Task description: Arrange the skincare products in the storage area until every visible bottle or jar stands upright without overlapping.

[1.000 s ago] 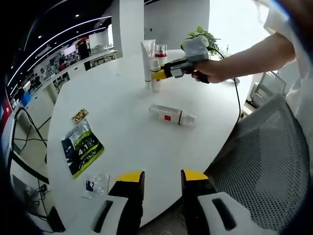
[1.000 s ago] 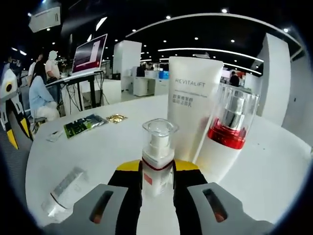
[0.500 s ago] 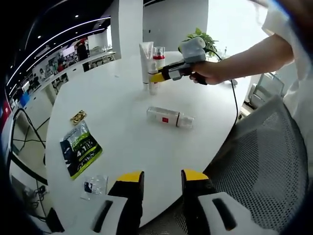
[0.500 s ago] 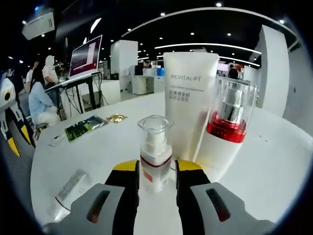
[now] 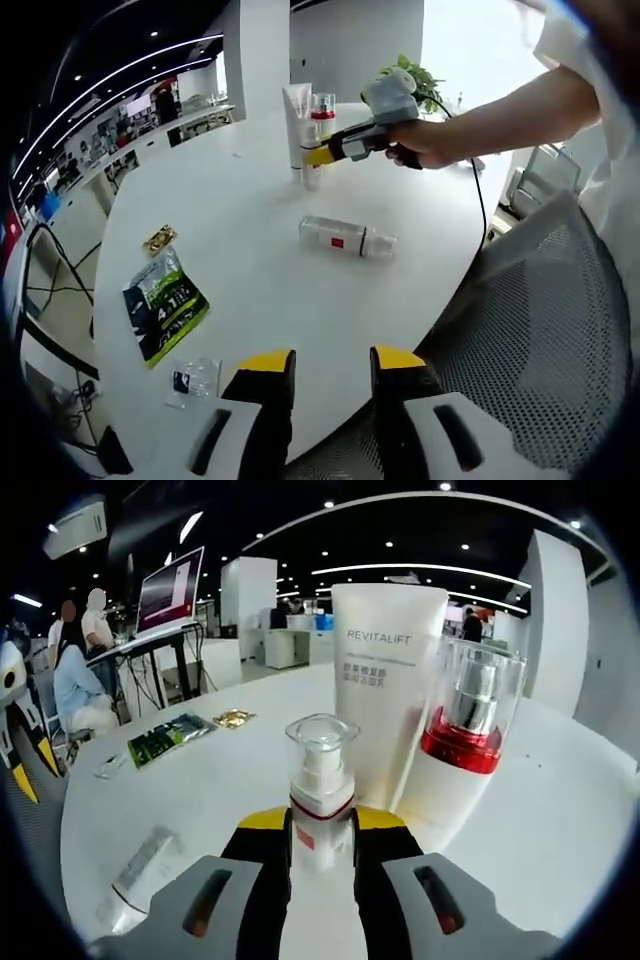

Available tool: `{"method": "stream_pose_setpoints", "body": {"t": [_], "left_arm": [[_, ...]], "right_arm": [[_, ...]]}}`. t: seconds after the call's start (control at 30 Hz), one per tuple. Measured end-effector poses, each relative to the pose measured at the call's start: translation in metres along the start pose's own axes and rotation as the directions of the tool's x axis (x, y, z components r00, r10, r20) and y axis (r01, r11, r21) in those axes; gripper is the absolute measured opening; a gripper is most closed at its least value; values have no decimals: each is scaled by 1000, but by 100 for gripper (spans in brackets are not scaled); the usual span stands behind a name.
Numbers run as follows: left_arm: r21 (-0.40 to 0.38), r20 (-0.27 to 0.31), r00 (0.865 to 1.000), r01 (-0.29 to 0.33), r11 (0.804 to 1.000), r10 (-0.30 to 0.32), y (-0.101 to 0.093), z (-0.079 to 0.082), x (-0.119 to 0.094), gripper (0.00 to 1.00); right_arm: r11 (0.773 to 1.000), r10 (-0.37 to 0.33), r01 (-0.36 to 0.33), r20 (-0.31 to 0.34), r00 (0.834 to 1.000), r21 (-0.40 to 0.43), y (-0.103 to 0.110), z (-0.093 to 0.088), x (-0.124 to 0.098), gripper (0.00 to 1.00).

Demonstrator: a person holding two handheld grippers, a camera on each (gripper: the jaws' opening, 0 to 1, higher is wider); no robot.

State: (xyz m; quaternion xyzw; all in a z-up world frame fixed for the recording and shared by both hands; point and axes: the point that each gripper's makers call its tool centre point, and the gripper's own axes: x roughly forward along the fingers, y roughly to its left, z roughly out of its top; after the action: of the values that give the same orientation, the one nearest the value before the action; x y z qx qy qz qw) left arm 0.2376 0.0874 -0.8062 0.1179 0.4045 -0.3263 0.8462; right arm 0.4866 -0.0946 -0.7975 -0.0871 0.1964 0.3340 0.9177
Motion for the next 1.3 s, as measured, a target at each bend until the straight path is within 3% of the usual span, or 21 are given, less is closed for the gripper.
{"method": "stream_pose_setpoints", "body": {"t": [1.03,1.2,1.3], "left_arm": [[12,2,1000,-7,1000,7,1,0,-1,30],[15,4,1000,-10,1000,10,1,1,-1,29],[16,11,1000,-12,1000,12,1,2,-2,29]], "right_arm": [[1000,-14,15,-43,999,11,-2,-7,-8,22],[998,-12,16,-52,999,69,4,-11,-17,25],[994,18,-11,-61,998,106,19,-16,-25,28]]}}
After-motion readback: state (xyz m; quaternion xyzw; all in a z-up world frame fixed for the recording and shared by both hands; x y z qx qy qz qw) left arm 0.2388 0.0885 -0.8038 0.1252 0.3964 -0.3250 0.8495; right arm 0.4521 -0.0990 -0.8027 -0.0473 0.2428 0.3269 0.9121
